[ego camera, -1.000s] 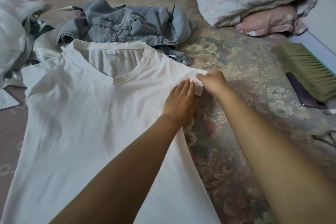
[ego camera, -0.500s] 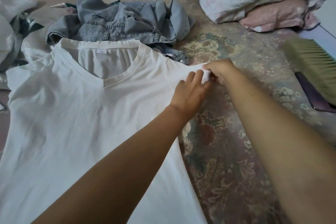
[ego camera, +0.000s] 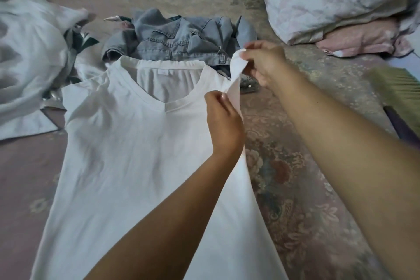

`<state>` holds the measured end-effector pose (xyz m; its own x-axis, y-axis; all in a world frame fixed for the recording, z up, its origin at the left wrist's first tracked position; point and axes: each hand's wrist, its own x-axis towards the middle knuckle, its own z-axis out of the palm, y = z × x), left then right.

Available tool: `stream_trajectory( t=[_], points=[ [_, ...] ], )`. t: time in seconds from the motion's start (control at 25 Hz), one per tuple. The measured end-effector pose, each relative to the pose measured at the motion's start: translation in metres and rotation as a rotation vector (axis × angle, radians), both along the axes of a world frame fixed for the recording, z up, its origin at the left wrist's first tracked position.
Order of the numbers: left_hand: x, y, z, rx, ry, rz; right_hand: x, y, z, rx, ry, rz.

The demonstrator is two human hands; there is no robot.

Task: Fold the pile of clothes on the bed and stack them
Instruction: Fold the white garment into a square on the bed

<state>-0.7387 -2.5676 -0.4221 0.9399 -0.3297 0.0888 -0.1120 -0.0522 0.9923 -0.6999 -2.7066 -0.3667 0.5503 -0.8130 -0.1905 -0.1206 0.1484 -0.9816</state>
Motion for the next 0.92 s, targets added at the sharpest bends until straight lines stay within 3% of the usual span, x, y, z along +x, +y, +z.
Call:
stream_trajectory(
  t=[0.16,0.28,0.4,0.48,0.64,0.68,0.8,0.92],
  points=[
    [0.026,0.051,-0.006,-0.142,0.255,0.269,0.057,0.078,0.003,-0.11,0.031,0.256],
    [0.047,0.074,-0.024,-0.08,0.497,0.319,0.069,0.107,-0.019,-0.206,0.274,0.519],
    [0.064,0.082,-0.032,0.022,0.651,0.253,0.056,0.089,-0.035,-0.476,0.384,0.392],
    [0.076,0.082,-0.028,0.169,0.56,0.205,0.03,0.075,-0.042,-0.641,0.493,0.235],
    [0.113,0.072,-0.019,0.702,-0.139,0.154,-0.069,0.11,-0.073,-0.875,0.682,0.324],
    [0.122,0.065,-0.018,0.773,-0.204,0.092,-0.089,0.127,-0.084,-0.907,0.74,0.381],
    [0.138,0.044,-0.017,0.825,-0.028,0.025,-0.085,0.132,-0.097,-0.89,0.667,0.346],
    [0.147,0.037,-0.018,0.821,-0.048,0.042,-0.024,0.086,-0.092,-0.664,0.557,0.156]
  ],
)
